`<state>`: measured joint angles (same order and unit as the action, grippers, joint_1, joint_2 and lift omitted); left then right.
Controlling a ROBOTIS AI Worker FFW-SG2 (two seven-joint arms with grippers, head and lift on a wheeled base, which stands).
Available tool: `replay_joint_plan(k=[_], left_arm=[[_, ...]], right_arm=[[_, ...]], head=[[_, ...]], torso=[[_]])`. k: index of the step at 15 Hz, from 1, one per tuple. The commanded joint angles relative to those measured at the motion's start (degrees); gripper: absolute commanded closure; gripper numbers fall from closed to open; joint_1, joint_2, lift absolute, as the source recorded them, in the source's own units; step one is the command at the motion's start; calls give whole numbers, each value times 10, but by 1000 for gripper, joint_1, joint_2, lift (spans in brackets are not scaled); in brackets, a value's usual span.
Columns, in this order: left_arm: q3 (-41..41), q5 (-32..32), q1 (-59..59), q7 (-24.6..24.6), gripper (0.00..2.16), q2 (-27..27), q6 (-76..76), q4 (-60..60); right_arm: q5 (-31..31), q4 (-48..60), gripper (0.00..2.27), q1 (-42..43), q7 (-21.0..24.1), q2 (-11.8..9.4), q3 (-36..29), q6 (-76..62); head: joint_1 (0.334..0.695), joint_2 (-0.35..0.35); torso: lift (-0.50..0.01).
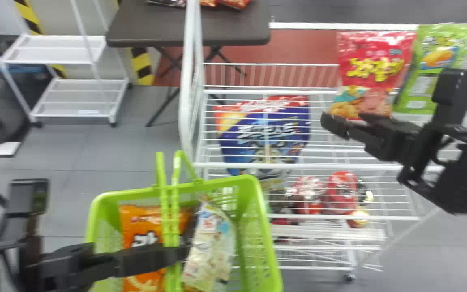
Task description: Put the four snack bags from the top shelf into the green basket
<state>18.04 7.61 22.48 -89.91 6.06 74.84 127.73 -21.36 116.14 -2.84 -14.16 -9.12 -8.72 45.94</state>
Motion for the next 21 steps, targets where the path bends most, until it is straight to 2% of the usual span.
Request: replay_joint_plan(k=[1,3,6,8,9,10,11,12,17,21], left_arm=[[1,0,1,-7,2148,0,0,0],[9,3,6,-7,2148,0,0,0],[22,8,10,-7,2148,0,-4,-4],[24,8,12,-7,2148,0,-4,-4],[25,8,13,-7,2148,0,-4,-5],[26,9,14,-7,2148,0,-5,-5],[28,8,14,-7,2148,0,-5,-5],[29,8,14,-7,2148,0,-5,-5],[29,8,14,-7,2148,0,-5,-6],[33,8,13,-7,2152,-1,-9,-7]], right_arm=[[65,-110,49,65,6,0,1,-71],[123,-183,53,115,18,2,10,-75],[162,-324,53,191,32,3,14,-129],[187,-392,208,217,45,4,31,-194],[196,-408,529,228,44,4,34,-194],[196,-413,1112,231,41,2,34,-193],[192,-411,1831,225,42,2,35,-193],[191,-398,2223,213,45,7,31,-193],[154,-271,2250,143,39,7,12,-187],[71,-63,2250,52,26,5,-9,-45]], head=[[695,-137],[695,-174],[695,-198],[695,-210],[695,-210],[695,-209],[695,-208],[695,-206],[695,-205],[695,-202]], torso=[[-4],[-4],[-4],[-4],[-4],[-4],[-4],[-4],[-4],[-4]])
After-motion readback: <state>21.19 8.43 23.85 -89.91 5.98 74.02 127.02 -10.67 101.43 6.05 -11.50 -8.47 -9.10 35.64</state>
